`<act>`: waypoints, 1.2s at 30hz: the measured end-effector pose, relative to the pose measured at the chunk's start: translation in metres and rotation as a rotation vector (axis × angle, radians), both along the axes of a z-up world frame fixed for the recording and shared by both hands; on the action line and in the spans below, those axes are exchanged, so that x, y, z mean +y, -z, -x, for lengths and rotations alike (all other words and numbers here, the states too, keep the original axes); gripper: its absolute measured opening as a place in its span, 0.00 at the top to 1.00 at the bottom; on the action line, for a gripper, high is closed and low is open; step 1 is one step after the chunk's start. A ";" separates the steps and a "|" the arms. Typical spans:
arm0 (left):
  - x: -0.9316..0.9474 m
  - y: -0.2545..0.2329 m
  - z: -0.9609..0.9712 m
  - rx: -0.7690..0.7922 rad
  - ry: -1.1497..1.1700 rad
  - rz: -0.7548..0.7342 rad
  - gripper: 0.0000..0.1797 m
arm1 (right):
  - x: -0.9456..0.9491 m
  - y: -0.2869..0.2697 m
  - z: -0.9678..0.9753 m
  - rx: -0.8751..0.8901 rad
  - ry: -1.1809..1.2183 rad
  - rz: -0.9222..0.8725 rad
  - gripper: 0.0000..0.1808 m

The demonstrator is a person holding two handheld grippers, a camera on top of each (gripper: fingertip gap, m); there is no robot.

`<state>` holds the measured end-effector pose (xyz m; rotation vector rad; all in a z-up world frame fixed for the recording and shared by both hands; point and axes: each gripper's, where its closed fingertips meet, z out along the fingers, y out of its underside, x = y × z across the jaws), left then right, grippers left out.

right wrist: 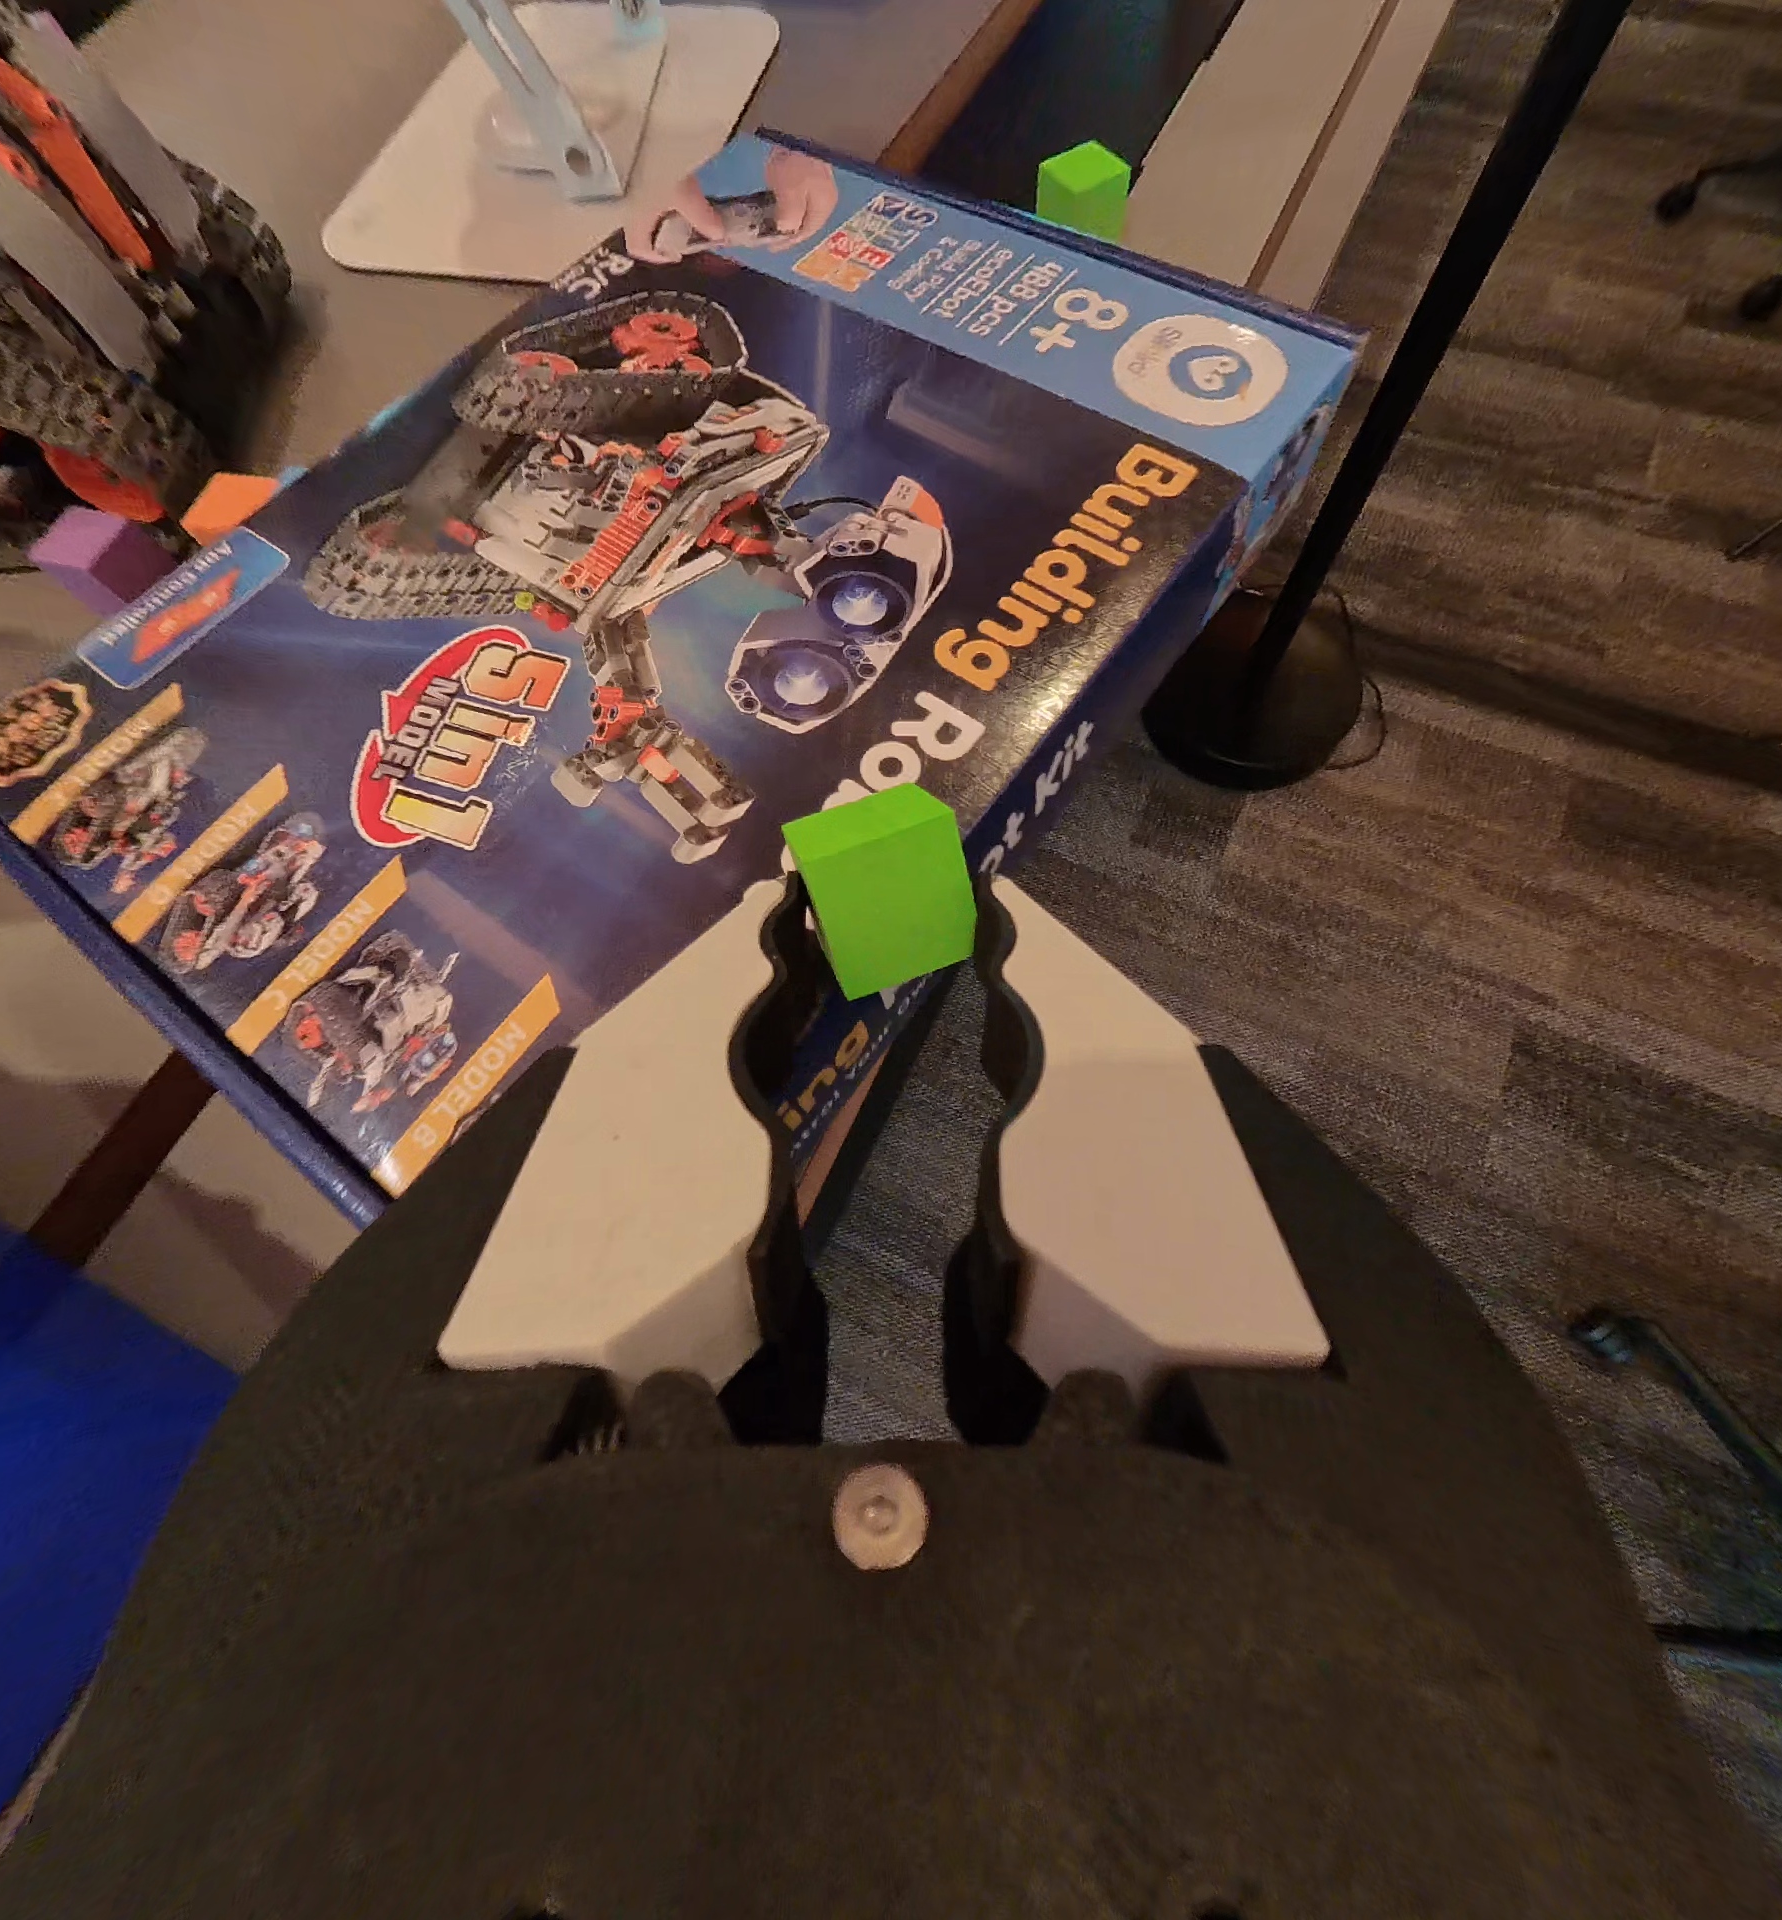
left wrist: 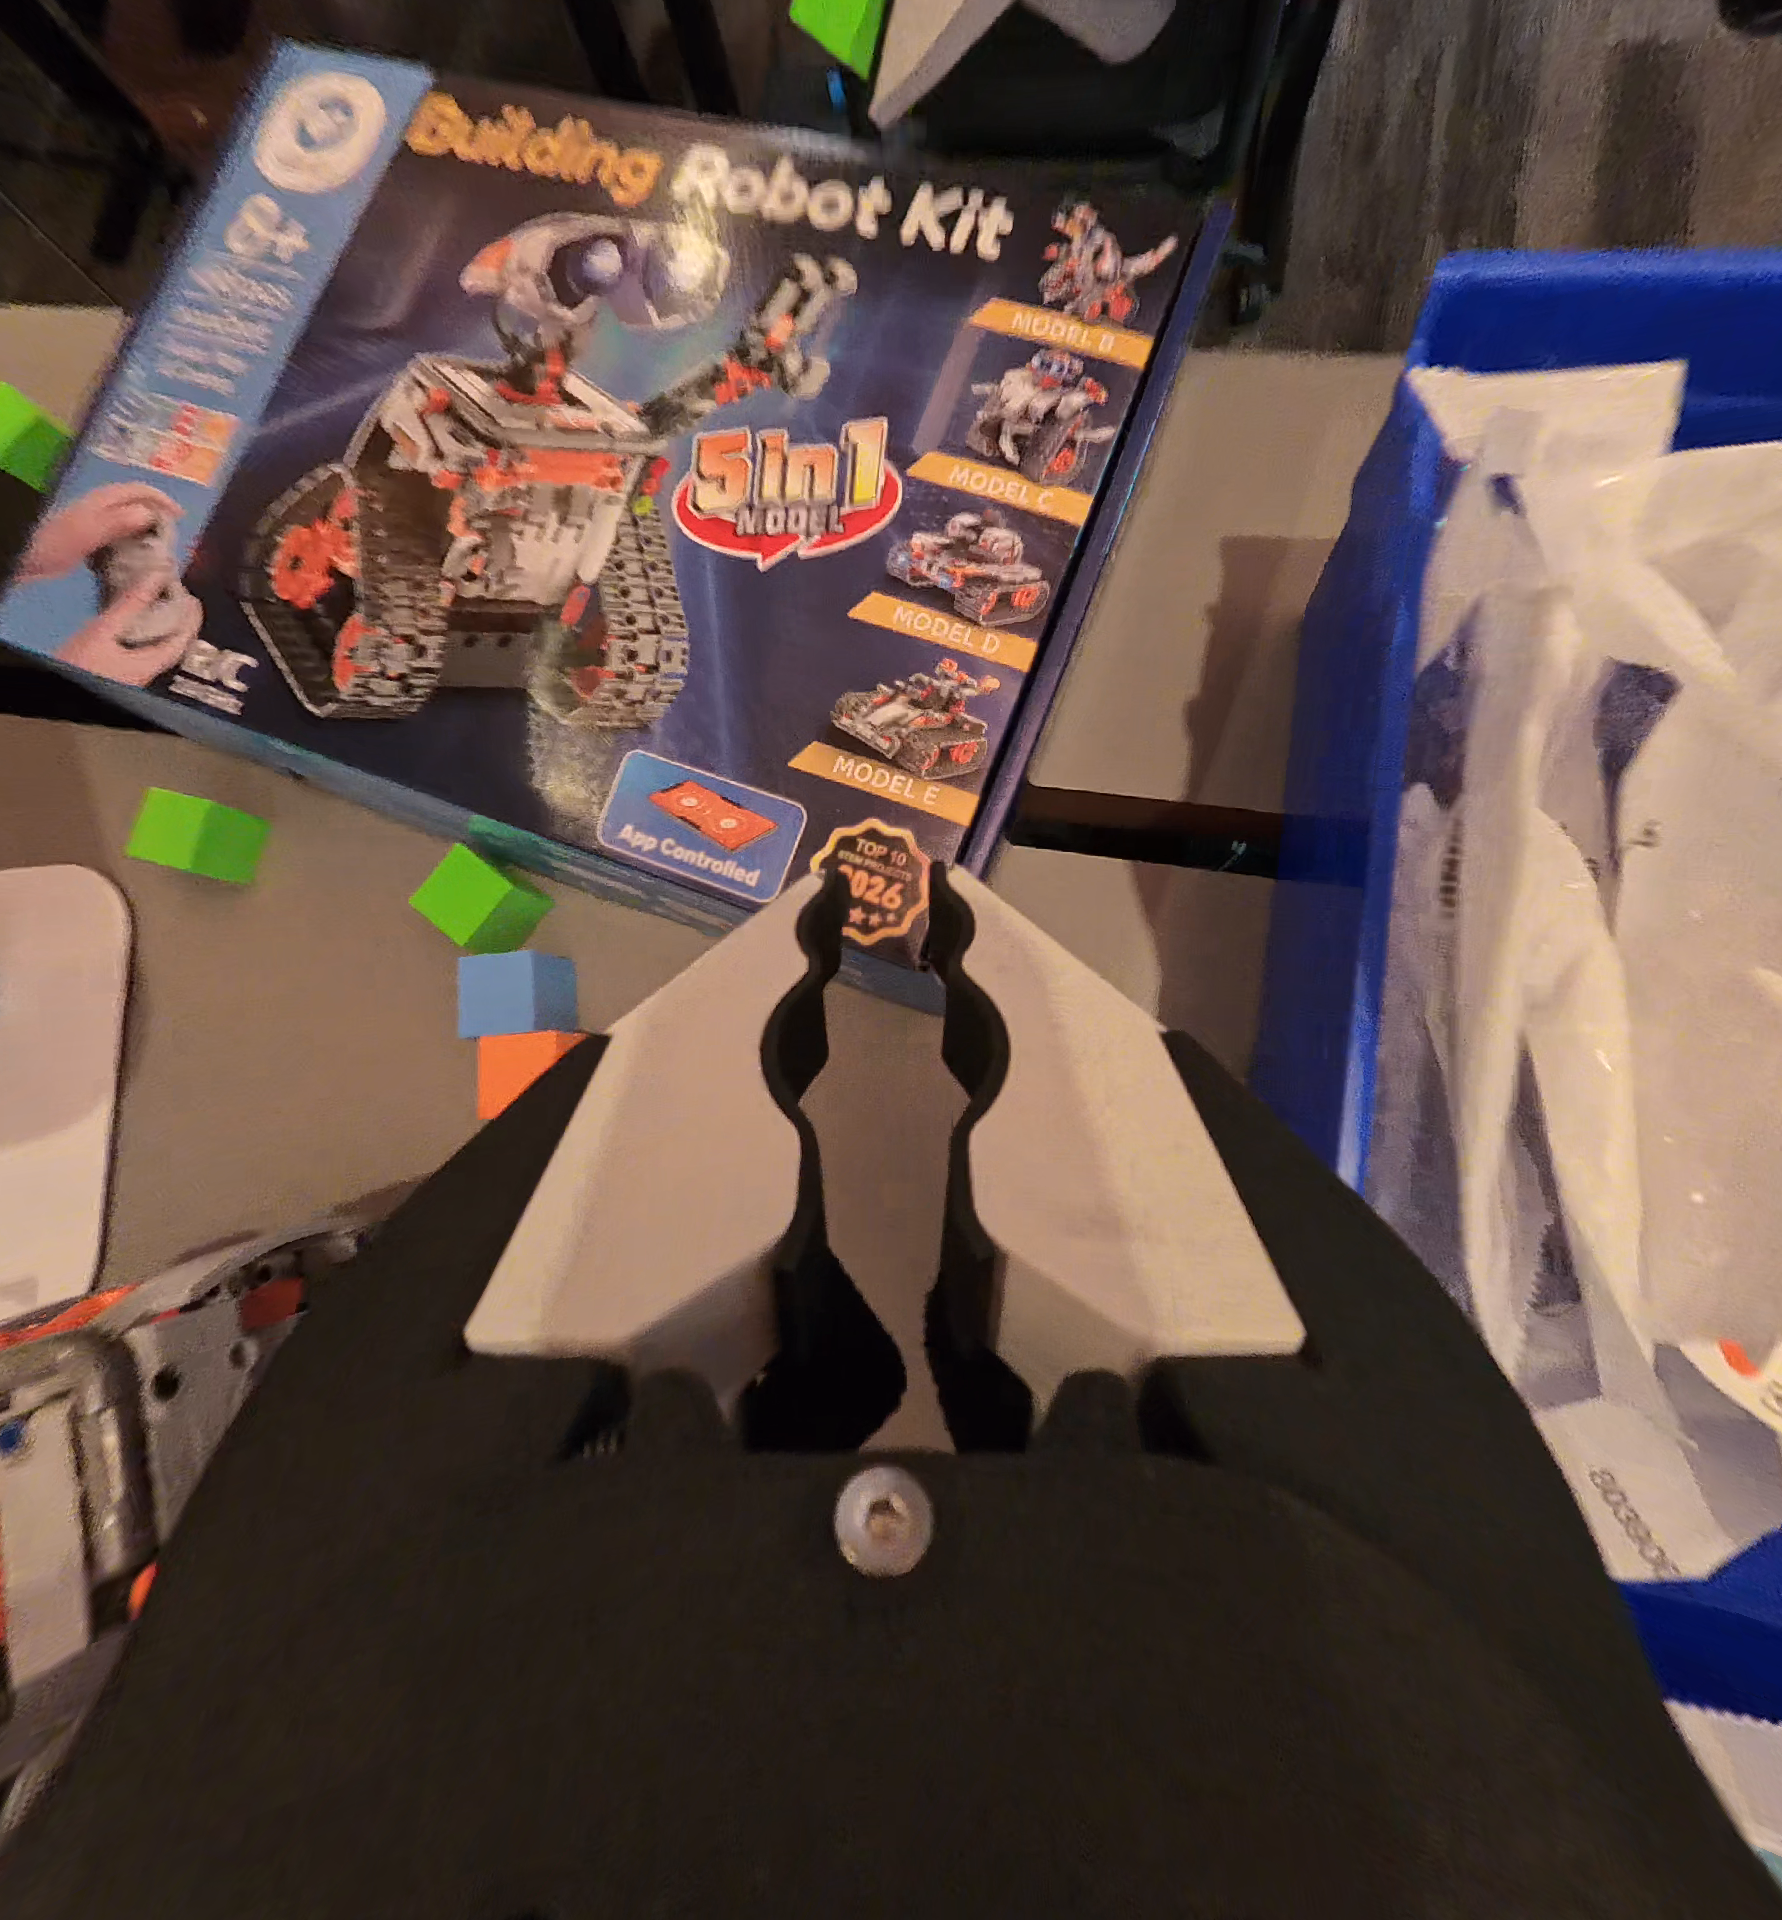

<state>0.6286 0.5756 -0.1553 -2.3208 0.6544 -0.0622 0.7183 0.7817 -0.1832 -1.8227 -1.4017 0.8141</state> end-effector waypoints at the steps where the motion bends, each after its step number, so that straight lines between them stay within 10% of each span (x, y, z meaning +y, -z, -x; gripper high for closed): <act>1: 0.002 0.009 0.000 0.011 0.000 0.034 0.93 | -0.002 0.004 0.005 -0.005 -0.007 -0.013 0.83; 19: 0.014 0.032 -0.030 -0.152 -0.001 0.074 1.00 | 0.007 0.001 0.057 0.101 -0.112 0.078 0.83; 36: -0.011 0.053 -0.007 -0.273 -0.097 0.289 0.80 | 0.042 0.035 0.013 0.005 0.117 0.056 0.84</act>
